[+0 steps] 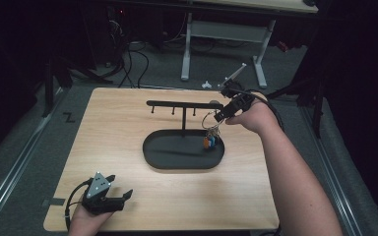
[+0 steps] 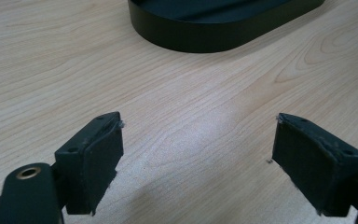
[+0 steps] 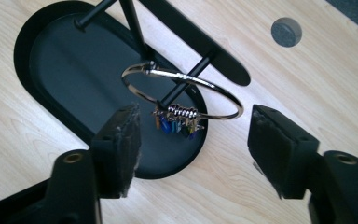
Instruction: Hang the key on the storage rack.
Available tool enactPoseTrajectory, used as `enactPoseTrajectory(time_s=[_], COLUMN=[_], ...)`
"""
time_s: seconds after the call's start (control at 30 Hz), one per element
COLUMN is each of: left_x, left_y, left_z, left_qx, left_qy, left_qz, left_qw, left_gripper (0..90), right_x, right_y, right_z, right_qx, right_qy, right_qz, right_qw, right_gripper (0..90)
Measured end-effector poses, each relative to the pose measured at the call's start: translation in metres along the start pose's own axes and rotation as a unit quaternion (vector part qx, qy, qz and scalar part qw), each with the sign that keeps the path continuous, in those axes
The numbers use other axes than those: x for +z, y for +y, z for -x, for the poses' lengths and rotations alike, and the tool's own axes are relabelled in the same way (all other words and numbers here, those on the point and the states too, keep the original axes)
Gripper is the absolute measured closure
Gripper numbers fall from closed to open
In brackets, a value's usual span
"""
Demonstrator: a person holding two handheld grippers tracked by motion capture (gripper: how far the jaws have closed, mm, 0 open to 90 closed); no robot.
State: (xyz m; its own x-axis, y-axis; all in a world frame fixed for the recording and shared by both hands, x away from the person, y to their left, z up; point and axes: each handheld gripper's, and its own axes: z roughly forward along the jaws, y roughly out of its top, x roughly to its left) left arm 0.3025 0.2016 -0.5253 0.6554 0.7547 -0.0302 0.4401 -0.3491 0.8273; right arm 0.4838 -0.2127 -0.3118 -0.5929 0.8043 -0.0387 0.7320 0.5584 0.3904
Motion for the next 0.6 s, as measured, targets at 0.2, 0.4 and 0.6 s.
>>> enactPoseTrajectory(time_s=[0.2, 0.4, 0.6], left_x=[0.001, 0.002, 0.003], left_y=[0.000, 0.000, 0.000], left_z=[0.001, 0.002, 0.003], left_qx=[0.002, 0.004, 0.006], left_qy=[0.000, 0.000, 0.001], left_qz=[-0.001, -0.003, -0.006], left_qw=[1.0000, 1.0000, 1.0000], left_gripper=[16.7, 16.7, 16.7], right_x=[0.003, 0.011, 0.017], right_y=[-0.010, -0.030, -0.044], right_z=[-0.006, -0.014, -0.017], right_qx=[0.000, -0.016, -0.014], right_qy=[-0.015, -0.043, -0.054], right_qz=[0.016, 0.035, 0.059], right_qw=[0.9998, 0.9983, 0.9967], right_gripper=[29.0, 27.1, 21.3])
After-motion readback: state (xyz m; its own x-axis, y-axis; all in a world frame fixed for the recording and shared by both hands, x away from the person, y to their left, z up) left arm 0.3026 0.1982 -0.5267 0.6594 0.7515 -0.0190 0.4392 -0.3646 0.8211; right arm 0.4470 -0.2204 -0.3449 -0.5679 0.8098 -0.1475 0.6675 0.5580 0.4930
